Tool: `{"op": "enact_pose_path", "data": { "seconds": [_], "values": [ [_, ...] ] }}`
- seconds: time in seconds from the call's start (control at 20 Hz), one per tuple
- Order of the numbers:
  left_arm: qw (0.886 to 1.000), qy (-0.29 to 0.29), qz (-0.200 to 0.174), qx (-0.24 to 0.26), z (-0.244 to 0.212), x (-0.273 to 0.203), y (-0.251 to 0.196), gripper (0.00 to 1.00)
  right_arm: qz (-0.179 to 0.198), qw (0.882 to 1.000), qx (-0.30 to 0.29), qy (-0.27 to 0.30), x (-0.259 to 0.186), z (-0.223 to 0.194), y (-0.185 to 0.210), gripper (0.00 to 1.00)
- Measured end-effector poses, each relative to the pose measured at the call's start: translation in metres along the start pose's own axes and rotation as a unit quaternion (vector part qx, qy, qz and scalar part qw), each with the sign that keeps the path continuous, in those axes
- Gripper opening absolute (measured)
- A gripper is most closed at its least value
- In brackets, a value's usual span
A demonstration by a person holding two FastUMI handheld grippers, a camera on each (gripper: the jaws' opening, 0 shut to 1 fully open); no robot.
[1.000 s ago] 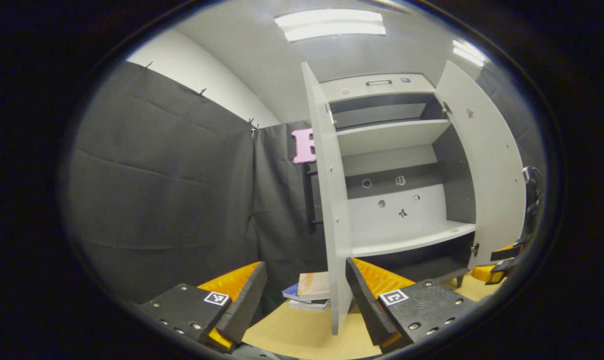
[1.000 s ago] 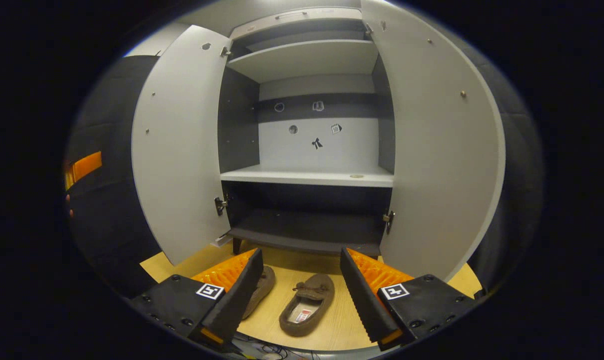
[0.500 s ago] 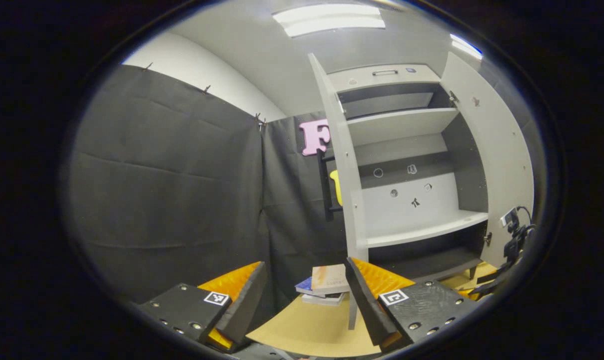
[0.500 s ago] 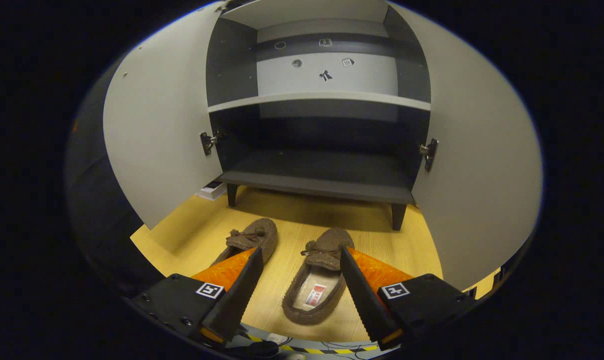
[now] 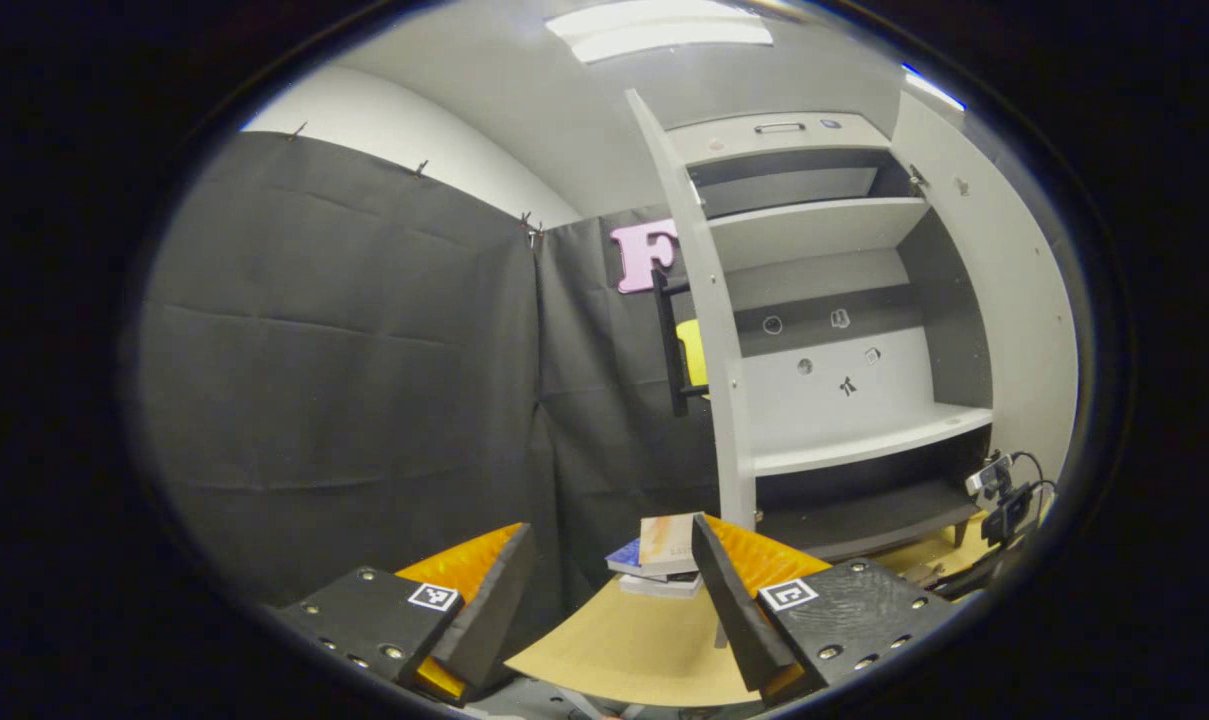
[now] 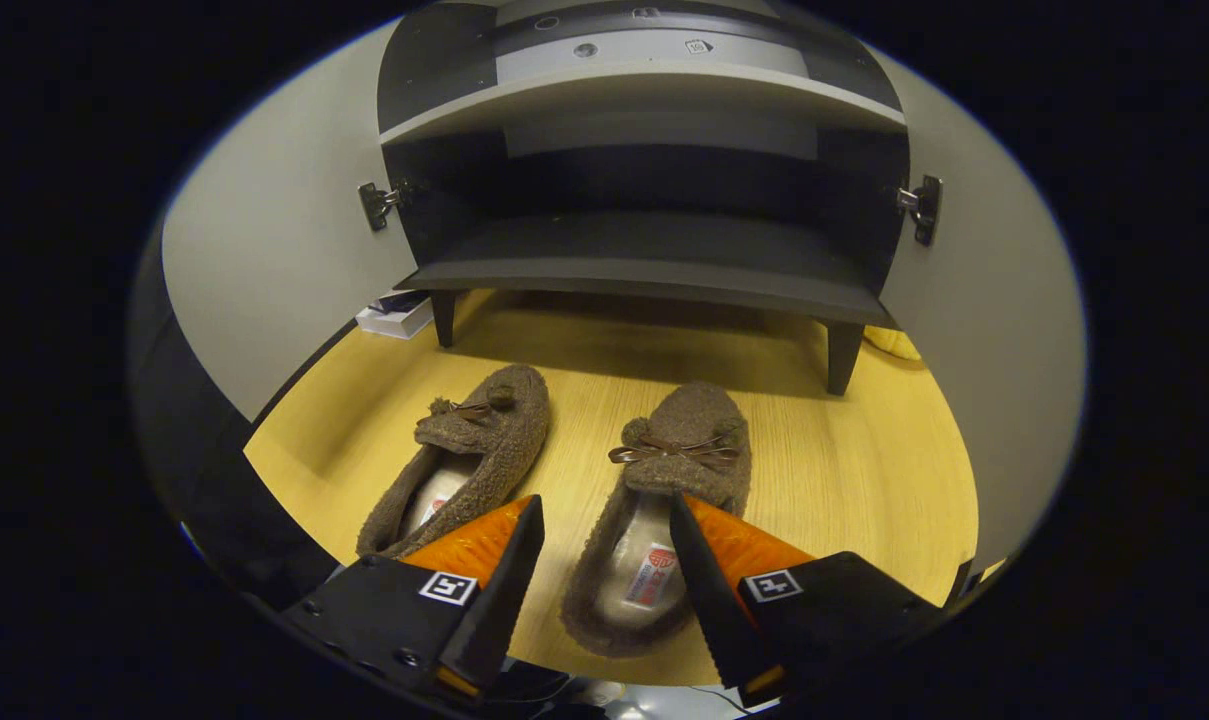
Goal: Grab one shoe with the right hand and put it into the shoe cabinet, grab the other shoe with the left hand and put it into the shoe cabinet; then close the right door with the right hand and the left door with the left hand.
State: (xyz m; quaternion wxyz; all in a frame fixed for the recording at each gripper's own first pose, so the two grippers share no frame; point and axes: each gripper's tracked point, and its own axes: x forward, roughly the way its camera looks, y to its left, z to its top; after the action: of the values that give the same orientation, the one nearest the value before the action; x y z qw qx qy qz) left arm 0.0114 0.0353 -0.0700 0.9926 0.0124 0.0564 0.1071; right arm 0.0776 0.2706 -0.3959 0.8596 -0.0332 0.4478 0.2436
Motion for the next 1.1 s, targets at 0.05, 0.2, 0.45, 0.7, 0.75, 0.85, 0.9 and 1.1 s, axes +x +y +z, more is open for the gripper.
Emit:
{"op": "enact_pose_path", "data": {
  "seconds": [0.05, 0.2, 0.45, 0.7, 0.75, 0.85, 0.9, 1.1],
  "values": [
    [1.000, 0.002, 0.001, 0.001, -0.001, 0.001, 0.000, 0.92, 0.001, 1.000, 0.002, 0.010, 0.006, -0.003, 0.001, 0.81],
    [1.000, 0.004, 0.004, 0.008, -0.002, 0.000, 0.002, 0.96, -0.002, 0.999, 0.004, 0.032, 0.024, -0.010, 0.002, 0.81],
    [1.000, 0.009, 0.009, 0.008, -0.004, -0.003, 0.005, 0.97, -0.037, 0.998, -0.004, 0.050, 0.049, -0.015, -0.010, 0.65],
    [1.000, 0.007, 0.007, 0.009, -0.004, -0.003, 0.003, 0.96, -0.056, 0.997, -0.008, 0.048, 0.048, -0.013, -0.017, 0.10],
    [1.000, 0.006, 0.004, 0.007, -0.003, -0.003, 0.001, 0.96, -0.058, 0.997, -0.013, 0.040, 0.046, -0.012, -0.019, 0.10],
    [1.000, 0.005, -0.002, 0.005, -0.001, -0.005, -0.004, 0.97, -0.043, 0.998, -0.017, 0.029, 0.042, -0.006, -0.017, 0.02],
    [1.000, 0.003, -0.006, 0.005, -0.001, -0.005, -0.007, 0.97, -0.037, 0.999, -0.018, 0.022, 0.038, -0.005, -0.014, 0.02],
    [1.000, -0.005, -0.025, 0.004, 0.004, -0.006, -0.021, 0.97, -0.028, 1.000, -0.009, -0.006, 0.018, 0.009, -0.016, 0.02]
  ]
}}
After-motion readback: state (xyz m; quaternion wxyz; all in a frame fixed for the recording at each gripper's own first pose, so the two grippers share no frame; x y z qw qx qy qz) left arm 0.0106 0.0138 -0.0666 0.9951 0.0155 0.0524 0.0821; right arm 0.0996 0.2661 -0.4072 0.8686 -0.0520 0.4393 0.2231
